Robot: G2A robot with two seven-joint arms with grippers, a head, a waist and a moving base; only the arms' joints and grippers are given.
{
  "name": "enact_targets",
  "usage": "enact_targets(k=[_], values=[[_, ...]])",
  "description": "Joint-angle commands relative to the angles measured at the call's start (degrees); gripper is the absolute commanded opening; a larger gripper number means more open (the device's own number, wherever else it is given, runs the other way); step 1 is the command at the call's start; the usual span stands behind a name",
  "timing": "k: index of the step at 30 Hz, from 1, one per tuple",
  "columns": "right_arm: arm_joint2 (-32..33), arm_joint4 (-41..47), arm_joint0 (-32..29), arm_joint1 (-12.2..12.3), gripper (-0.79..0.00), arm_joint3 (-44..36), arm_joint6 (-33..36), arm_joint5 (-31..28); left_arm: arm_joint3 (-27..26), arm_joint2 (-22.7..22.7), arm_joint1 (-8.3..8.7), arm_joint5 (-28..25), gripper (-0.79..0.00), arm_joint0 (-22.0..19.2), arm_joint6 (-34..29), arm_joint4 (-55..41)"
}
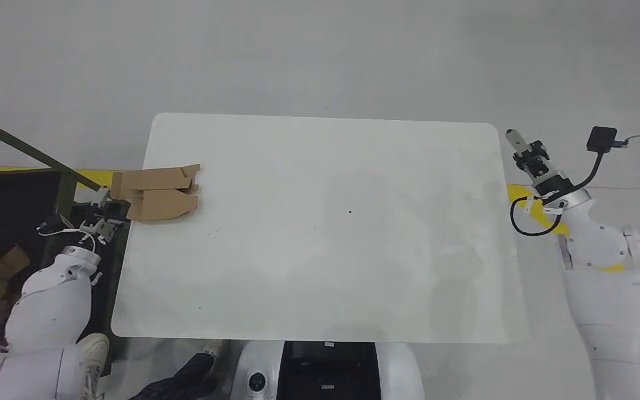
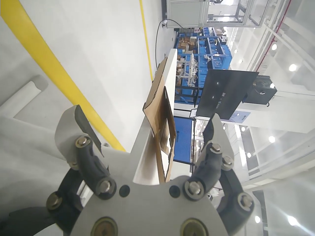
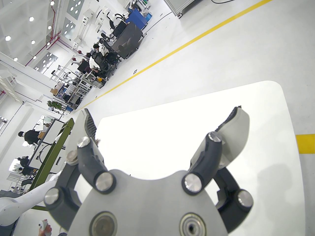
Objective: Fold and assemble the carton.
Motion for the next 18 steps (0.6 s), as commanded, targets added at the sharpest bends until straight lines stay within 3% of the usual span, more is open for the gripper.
enact_targets(k=[1,8,14,17,18], values=[[0.0,0.0,0.0,0.0,0.0,0.0,0.0,0.0,0.28,0.28,-0.19,0.33,0.0,-0.75,0.2,0.6],[0.0,0.0,0.0,0.0,0.0,0.0,0.0,0.0,1.23,0.96,-0.67,0.88,-0.015,-2.93,1.66,2.49],[0.0,0.0,0.0,0.0,0.0,0.0,0.0,0.0,1.9,1.13,-0.97,1.36,-0.277,-4.07,2.31,3.28],[0.0,0.0,0.0,0.0,0.0,0.0,0.0,0.0,2.24,1.25,-1.16,1.82,-0.225,-4.49,2.73,3.64],[0.0,0.0,0.0,0.0,0.0,0.0,0.0,0.0,2.33,1.27,-1.22,1.92,-0.268,-4.6,2.83,3.73]])
